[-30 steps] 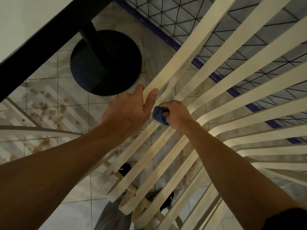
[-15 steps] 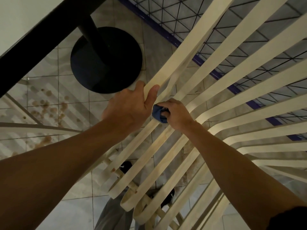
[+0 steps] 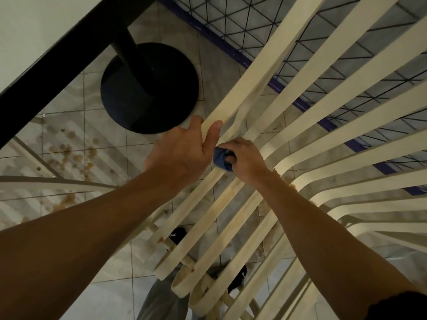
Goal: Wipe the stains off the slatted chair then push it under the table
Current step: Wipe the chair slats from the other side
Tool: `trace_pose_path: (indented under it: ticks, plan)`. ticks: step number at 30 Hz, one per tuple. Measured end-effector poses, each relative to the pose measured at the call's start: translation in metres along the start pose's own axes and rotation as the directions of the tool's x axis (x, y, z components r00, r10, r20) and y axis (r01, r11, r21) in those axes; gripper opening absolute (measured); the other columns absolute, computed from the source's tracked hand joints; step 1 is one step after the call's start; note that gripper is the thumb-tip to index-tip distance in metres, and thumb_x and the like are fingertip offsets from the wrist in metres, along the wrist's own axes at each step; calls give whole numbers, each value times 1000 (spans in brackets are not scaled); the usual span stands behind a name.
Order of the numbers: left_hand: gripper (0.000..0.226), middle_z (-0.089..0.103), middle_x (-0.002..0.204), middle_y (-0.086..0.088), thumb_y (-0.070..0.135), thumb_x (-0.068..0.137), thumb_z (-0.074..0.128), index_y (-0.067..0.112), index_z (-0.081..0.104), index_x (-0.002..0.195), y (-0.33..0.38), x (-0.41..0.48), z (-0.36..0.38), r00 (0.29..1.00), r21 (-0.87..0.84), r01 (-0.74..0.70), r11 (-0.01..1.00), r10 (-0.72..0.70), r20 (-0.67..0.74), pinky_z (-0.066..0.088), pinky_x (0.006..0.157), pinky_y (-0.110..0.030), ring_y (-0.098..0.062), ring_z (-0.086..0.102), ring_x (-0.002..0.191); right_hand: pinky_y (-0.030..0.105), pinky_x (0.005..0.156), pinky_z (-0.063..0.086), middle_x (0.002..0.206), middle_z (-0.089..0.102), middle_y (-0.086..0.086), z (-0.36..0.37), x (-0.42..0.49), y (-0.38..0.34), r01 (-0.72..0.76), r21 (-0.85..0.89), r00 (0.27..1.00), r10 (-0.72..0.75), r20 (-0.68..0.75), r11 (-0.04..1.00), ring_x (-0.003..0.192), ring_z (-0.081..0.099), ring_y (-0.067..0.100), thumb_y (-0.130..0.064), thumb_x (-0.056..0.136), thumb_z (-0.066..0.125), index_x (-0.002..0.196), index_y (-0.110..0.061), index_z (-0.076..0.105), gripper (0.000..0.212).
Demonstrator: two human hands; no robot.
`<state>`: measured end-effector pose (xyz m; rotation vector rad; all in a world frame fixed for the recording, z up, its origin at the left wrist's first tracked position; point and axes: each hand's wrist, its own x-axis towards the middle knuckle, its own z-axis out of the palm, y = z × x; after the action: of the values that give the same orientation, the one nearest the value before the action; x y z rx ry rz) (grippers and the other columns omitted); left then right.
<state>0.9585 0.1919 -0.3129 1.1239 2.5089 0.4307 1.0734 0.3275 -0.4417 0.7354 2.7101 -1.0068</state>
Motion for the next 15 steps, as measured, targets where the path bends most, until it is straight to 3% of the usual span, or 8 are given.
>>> trace_pose_path:
  ticks: [6, 9, 15]
  plan:
    - [70, 57, 66, -4, 74, 86, 1, 21, 41, 107, -3, 1, 2, 1000, 12, -1, 1000, 1, -21, 56, 53, -41, -22, 59, 54, 20, 84, 33, 110, 54, 0, -12, 2, 5, 94, 36, 964, -100, 248, 995, 106, 50, 18, -9, 86, 68, 131, -19, 62, 47]
    - [68, 59, 69, -4, 75, 86, 1, 23, 40, 107, -2, 0, 2, 1000, 9, 3, 1000, -3, -18, 57, 55, -41, -21, 60, 56, 27, 90, 43, 116, 61, 9, -21, 16, 10, 70, -3, 981, -68, 183, 998, 107, 58, 25, -5, 81, 71, 124, -15, 67, 45]
    - [70, 59, 69, -4, 74, 86, 1, 21, 41, 108, -1, 0, 1, 1000, 3, -3, 1000, 3, -18, 57, 54, -40, -20, 60, 55, 42, 90, 46, 115, 58, 5, -8, 8, -1, 127, -97, 983, -112, 148, 987, 103, 55, 27, -13, 87, 66, 127, -24, 63, 41]
